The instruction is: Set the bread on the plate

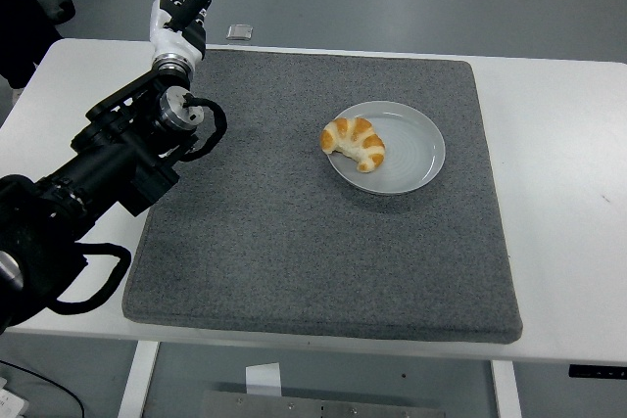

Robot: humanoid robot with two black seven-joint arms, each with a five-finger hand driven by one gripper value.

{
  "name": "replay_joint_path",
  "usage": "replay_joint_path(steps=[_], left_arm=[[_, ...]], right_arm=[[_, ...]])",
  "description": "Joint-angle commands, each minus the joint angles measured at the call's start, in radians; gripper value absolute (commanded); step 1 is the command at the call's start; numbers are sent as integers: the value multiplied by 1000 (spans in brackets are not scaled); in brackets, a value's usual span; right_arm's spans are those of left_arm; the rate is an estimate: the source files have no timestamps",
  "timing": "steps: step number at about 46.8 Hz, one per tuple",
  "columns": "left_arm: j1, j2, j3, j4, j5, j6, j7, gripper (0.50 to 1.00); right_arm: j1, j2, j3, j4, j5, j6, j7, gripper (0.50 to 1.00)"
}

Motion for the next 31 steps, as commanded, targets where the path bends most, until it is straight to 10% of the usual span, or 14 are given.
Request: replay_joint_path(steps=[1, 31], left_arm=[[-1, -15, -29, 24, -4, -13, -5, 1000], [-4, -15, -36, 122, -2, -51, -10, 1000]], right_arm=[[0, 0, 0, -1, 0, -1, 0, 932], [-1, 0, 8, -8, 14, -13, 0, 932]])
